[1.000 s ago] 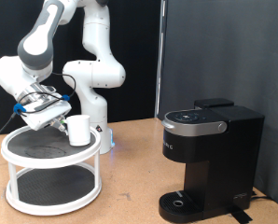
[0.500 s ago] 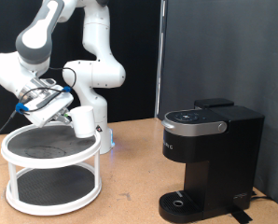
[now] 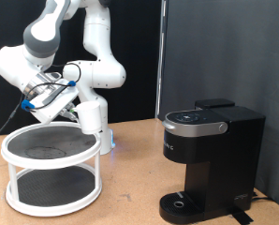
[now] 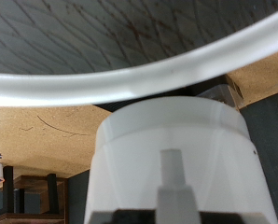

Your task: Make a cup of coffee with the keurig machine

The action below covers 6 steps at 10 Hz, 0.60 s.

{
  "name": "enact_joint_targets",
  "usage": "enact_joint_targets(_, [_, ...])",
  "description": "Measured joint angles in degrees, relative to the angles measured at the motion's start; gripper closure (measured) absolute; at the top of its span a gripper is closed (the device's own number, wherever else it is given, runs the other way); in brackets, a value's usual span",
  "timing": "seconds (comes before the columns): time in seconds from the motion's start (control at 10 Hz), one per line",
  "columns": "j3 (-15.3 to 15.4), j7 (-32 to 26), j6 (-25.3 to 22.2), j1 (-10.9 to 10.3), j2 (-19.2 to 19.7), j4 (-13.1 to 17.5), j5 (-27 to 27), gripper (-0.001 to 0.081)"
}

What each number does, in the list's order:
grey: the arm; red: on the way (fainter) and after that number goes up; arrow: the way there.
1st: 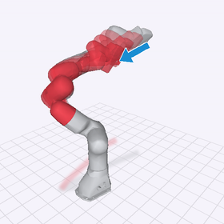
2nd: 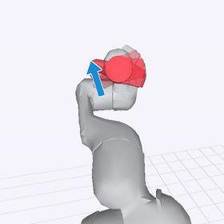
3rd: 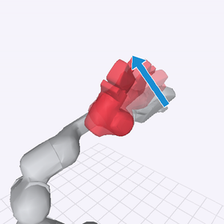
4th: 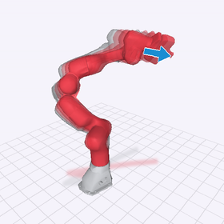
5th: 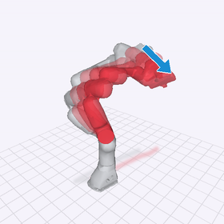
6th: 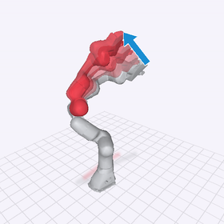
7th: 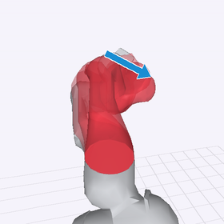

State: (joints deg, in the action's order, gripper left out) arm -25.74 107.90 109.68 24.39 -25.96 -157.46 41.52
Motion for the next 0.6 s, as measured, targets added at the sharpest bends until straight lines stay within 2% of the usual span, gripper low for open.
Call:
enact_joint_targets(0.2, [2.32,2.22,0.20,-0.56,-0.50,0.42,1.73,0.0799])
enact_joint_targets(0.6, [6.87,5.15,4.14,-2.82,-0.44,1.57,7.00,0.0799])
